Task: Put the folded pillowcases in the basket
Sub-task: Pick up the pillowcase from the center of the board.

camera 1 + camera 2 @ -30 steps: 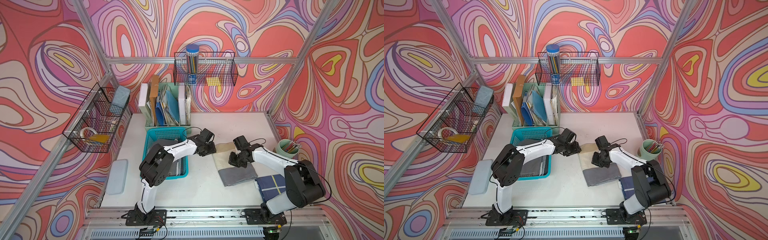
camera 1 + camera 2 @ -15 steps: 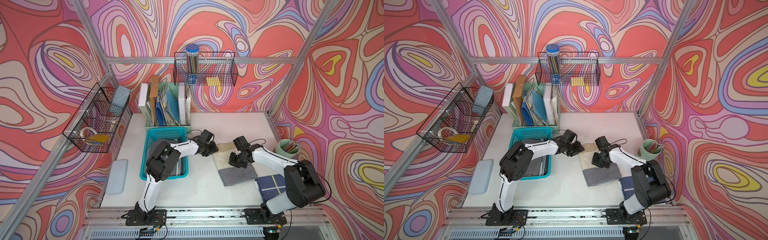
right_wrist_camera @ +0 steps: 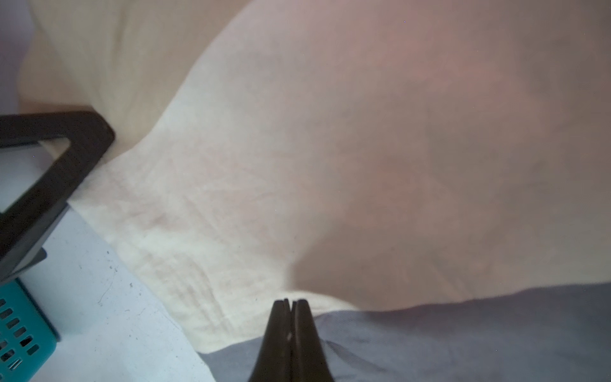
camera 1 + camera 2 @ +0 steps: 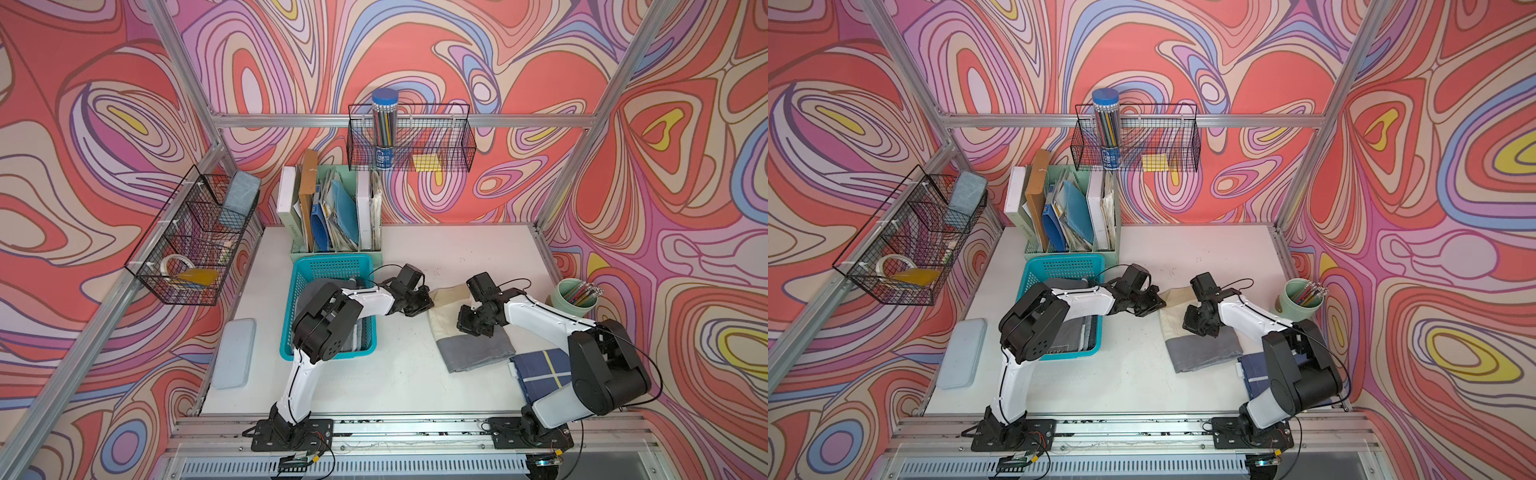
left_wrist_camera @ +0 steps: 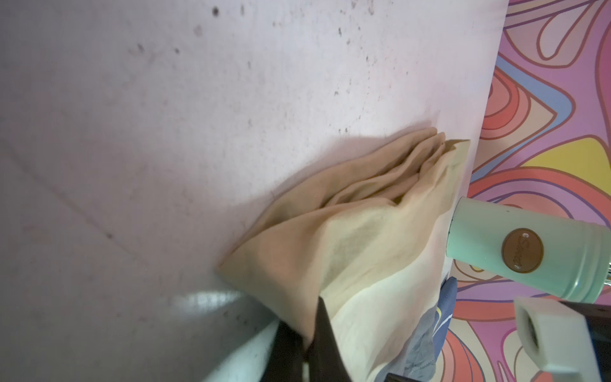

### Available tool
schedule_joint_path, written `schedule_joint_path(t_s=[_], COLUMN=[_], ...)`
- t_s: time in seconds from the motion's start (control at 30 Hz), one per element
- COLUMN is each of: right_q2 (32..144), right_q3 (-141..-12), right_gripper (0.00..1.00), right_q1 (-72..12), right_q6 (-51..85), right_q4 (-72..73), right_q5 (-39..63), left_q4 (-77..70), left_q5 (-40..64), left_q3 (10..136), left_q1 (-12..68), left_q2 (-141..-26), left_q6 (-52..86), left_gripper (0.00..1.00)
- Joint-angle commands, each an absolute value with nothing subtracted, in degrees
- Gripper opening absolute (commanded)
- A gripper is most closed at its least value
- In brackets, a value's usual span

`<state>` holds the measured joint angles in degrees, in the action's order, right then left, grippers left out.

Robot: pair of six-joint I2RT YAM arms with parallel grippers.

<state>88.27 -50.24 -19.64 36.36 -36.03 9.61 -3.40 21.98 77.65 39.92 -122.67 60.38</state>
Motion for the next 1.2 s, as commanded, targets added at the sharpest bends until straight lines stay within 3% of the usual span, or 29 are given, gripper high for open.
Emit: schedule_joint_path(t_s=[0.0,0.13,0.23,0.37,0.57,0.9,1.17], right_q2=[86.49,82.99,78.54,73.01,69.5,80.11,80.35], right_q3=[-49.83,-51.42,-53.34,-52.92,-46.38,-45.05,-45.51], right_gripper=[0.0,0.0,0.21,0.34,0.56,0.56,0.55], right_q1=[-19.86,-19.85,-19.82,-19.86,-19.85,-19.51,-16.86], right_q6=[36.89,37.03,38.01,41.2,43.27,41.95,41.34], right_q4=[-33.55,-35.29,-40.78,-47.88,-46.88,-37.59,-38.86], right_q5=[13.49,15.0,10.49,3.65,4.77,5.61,3.69], left_q4=[2.73,16.92,24.17,31.98,42.41,45.24,46.42], left_q5=[21.62,18.33,16.2,14.9,12.47,10.22,8.66], left_q3=[82.16,89.68,93.8,99.9,111.1,112.41,113.86], left_q1=[39.81,38.63,37.08,35.06,33.24,33.0,32.85], left_q2=[-119.61,-118.57,-119.53,-123.46,-129.7,-130.17,-131.29], left_q6=[53.81,46.17,40.87,35.62,28.55,26.51,24.97], left_gripper=[0.0,0.0,0.0,0.0,0.0,0.0,0.0])
